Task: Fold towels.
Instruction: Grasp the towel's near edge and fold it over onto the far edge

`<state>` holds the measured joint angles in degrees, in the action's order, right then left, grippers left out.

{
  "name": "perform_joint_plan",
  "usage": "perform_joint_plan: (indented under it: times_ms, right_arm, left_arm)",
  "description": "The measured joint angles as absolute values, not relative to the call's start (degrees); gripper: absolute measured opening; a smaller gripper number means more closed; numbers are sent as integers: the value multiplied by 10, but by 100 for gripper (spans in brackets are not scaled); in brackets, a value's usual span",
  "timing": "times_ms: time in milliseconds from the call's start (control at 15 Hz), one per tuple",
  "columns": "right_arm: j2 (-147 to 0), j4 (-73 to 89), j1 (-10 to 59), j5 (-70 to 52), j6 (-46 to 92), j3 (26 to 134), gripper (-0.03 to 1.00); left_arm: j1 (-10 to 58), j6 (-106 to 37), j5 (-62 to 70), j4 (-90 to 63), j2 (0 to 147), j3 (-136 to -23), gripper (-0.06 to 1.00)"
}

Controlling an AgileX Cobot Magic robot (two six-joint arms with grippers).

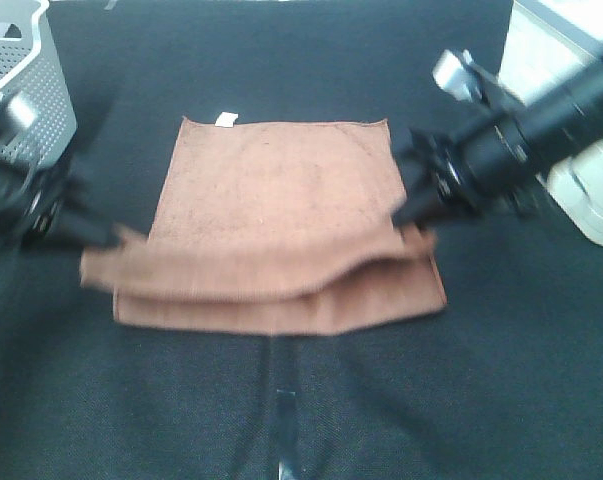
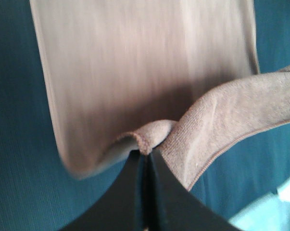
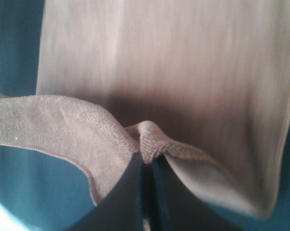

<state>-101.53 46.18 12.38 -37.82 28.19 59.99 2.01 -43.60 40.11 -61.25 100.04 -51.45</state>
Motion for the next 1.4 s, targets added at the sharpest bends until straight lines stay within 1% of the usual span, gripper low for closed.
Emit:
perform_joint_plan:
  times_ms: [267,333,467,733,800,867,1000,1200,1267,1333,1400]
  right_arm:
    - [-1142,370,124,-402,206,829,0]
    - [-1187,344,123,-409,185,908,0]
    - [-1250,327,113,-423,169,1021,0]
    - [-1360,314,81,-433,170,1202,0]
    - [-1385,313,80,-431,171,1235,0]
    - [-1385,313,80,-431,171,1235,0]
    - [-1454,313,80,-411,183,1296,0]
    - [-1505,311,80,-354,187,1312,0]
    - [-1514,311,80,-337,188,1312,1]
    - [-1517,311,80,-327,189,1312,7]
    - [-1517,314,80,-323,189,1312,20]
  left_arm:
    - [20,-412,387,-611,1111,-692,0]
    - [20,-410,378,-611,1157,-759,0]
    - [20,-410,358,-611,1216,-842,0]
    - [20,-410,311,-612,1322,-1002,0]
    - [20,-410,308,-612,1353,-1039,0]
    - [20,-410,308,-612,1353,-1039,0]
    - [27,-410,288,-613,1422,-1133,0]
    - [49,-410,235,-614,1483,-1200,0]
    - [56,-410,214,-614,1494,-1208,2]
    - [62,-410,195,-614,1501,-1211,6]
    - [66,-411,182,-614,1501,-1211,16]
